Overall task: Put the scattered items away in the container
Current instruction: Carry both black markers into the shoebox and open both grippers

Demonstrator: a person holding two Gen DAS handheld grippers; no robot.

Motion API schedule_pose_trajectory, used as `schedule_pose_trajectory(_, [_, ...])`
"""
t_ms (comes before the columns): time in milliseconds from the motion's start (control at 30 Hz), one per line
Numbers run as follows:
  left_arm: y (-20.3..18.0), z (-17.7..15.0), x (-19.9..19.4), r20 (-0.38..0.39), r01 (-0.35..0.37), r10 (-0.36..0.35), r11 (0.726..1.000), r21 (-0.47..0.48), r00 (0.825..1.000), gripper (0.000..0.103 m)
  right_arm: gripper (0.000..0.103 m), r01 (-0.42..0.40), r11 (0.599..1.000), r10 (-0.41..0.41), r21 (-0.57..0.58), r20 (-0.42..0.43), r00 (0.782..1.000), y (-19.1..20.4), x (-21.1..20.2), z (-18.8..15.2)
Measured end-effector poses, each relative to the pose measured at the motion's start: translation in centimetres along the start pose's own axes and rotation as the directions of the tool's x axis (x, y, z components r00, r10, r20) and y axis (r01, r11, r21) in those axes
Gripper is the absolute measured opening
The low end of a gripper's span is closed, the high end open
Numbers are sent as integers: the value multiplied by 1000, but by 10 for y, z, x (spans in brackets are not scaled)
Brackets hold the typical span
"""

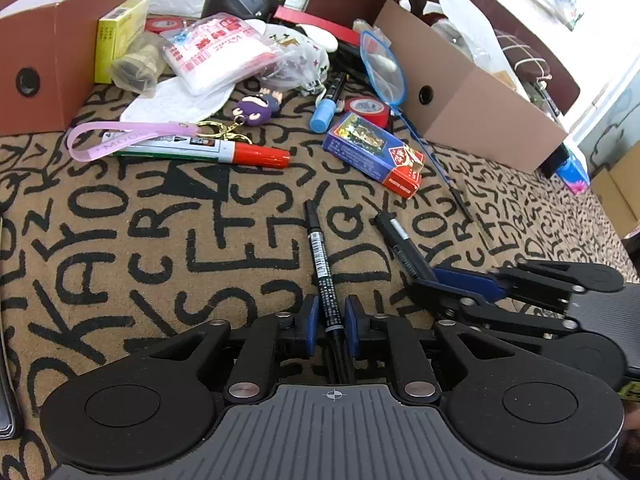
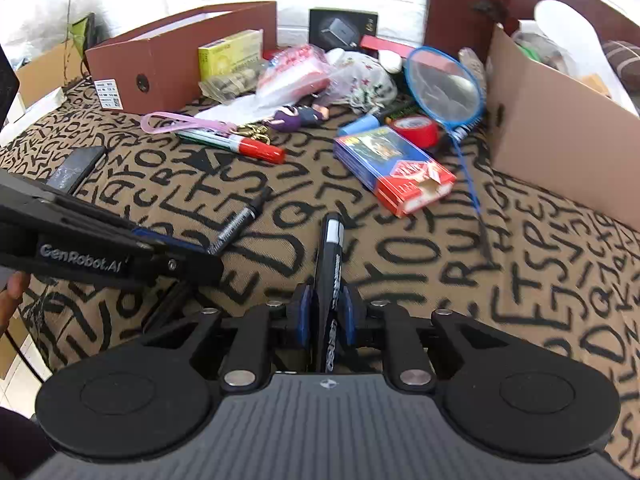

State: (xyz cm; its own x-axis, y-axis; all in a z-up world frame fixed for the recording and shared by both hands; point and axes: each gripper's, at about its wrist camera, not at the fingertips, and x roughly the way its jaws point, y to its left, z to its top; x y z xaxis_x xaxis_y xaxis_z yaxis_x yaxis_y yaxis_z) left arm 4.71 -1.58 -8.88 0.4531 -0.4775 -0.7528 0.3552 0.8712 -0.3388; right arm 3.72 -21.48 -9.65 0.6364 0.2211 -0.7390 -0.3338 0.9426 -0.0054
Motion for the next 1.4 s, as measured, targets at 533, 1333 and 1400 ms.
schedule_pose_trajectory(533, [-4, 4, 2, 21, -40, 39, 999, 16, 999, 5, 16, -112, 993, 111, 44, 17, 994, -3, 1, 5])
schedule_pose_trajectory(1333, [82, 118, -139, 388, -121, 162, 985, -127, 908, 5, 16, -364, 930, 361, -45, 287, 887, 57, 6, 190])
schedule_pose_trajectory(1400, [98, 137, -147, 402, -158, 202, 977, -141, 893, 5, 16, -392, 919, 383, -30, 293, 876, 67, 15, 211])
